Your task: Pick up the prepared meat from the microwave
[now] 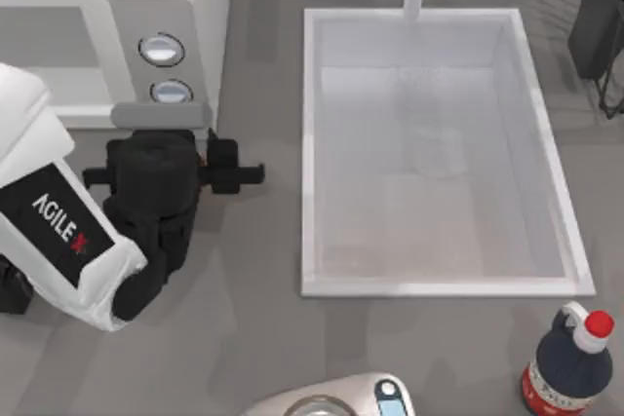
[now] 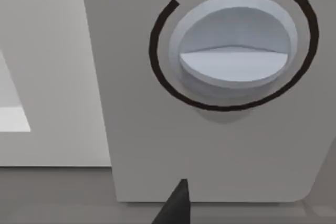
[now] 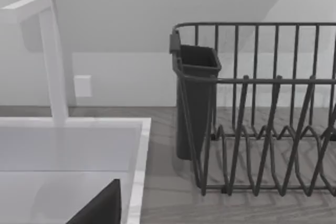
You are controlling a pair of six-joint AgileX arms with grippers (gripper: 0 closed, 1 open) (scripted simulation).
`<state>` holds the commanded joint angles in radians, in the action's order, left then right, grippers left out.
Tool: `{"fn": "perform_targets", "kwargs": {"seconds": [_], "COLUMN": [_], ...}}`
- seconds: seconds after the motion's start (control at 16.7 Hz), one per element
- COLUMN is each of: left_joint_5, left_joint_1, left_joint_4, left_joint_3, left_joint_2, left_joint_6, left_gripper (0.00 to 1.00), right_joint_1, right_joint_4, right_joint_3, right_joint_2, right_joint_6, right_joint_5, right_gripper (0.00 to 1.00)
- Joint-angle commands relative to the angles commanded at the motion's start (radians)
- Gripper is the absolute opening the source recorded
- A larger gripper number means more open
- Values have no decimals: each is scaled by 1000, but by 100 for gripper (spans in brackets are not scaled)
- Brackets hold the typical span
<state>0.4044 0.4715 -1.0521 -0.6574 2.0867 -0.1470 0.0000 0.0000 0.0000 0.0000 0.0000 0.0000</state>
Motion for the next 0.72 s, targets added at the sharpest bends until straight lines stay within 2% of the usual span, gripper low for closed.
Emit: {"fn": "perform_targets", "kwargs": {"seconds": [0.72], "left_joint_5": [0], "left_joint_1": [0], "left_joint_4": [0], "left_joint_3": [0], "left_joint_2": [0], "left_joint_6": [0], "left_gripper": [90], "right_joint_1": [0], "right_joint_4": [0], "right_joint_3": [0], "right_joint_2": [0], "right_joint_6": [0], "right_joint_5": [0], "right_gripper": [100]}}
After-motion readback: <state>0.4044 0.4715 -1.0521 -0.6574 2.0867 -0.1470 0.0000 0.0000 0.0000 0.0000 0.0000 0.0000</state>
